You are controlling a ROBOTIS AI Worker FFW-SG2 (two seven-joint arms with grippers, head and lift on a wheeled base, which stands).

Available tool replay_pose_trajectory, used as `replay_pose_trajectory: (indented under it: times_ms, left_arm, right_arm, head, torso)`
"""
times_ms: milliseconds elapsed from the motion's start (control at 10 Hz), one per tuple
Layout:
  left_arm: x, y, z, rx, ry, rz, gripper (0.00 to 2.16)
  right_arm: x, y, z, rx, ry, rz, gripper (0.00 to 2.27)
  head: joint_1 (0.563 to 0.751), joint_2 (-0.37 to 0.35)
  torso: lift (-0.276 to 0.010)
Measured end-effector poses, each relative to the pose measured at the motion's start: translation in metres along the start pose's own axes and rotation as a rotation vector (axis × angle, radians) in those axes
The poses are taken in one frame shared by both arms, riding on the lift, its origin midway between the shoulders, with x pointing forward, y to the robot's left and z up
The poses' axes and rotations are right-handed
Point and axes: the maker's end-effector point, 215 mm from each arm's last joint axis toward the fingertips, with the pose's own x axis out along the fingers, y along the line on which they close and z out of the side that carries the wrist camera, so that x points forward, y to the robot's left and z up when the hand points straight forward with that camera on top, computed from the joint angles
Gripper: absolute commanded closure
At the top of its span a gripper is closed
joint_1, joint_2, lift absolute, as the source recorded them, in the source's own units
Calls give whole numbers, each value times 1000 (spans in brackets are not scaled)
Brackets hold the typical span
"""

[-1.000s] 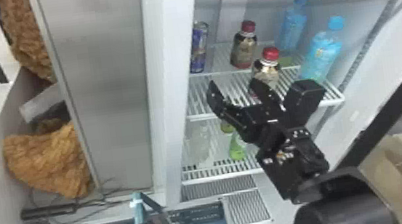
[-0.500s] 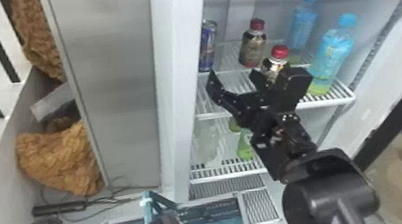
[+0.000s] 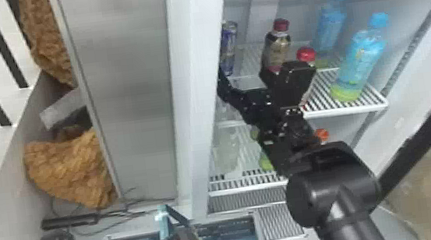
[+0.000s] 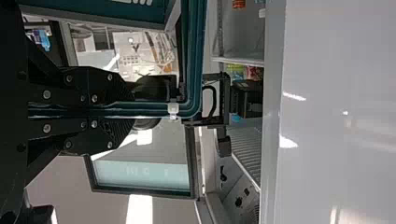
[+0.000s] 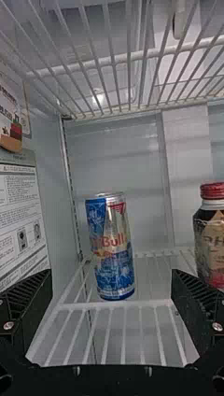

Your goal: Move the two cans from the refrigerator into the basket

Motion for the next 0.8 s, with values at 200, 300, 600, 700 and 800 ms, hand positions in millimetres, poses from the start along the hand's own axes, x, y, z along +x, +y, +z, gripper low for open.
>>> replay_pose_trajectory:
  times_ms: [200, 300, 600, 700, 800]
  left_arm:
    - [0, 0, 0, 0, -1, 0, 1191]
    - [-1, 0, 0, 0, -1, 0, 1191]
    - [-1, 0, 0, 0, 0, 2, 1191]
    - [-1, 0, 1, 1, 0, 2, 1191]
    - [-1, 0, 1, 2, 0, 2, 1191]
  right_arm:
    - [11, 4, -1, -7, 3, -3, 96]
    - [18, 6, -1, -14, 6, -2, 101]
    - [37, 4, 0, -38, 13, -15, 99]
    - [44, 3, -1, -47, 17, -20, 101]
    - [51, 2, 0, -58, 21, -25, 101]
  head:
    - [695, -176]
    - [695, -171]
    - [695, -167]
    - [695, -166]
    - [695, -165]
  torso:
    - [-31]
    - [-31]
    - [-31]
    - [-31]
    - [-31]
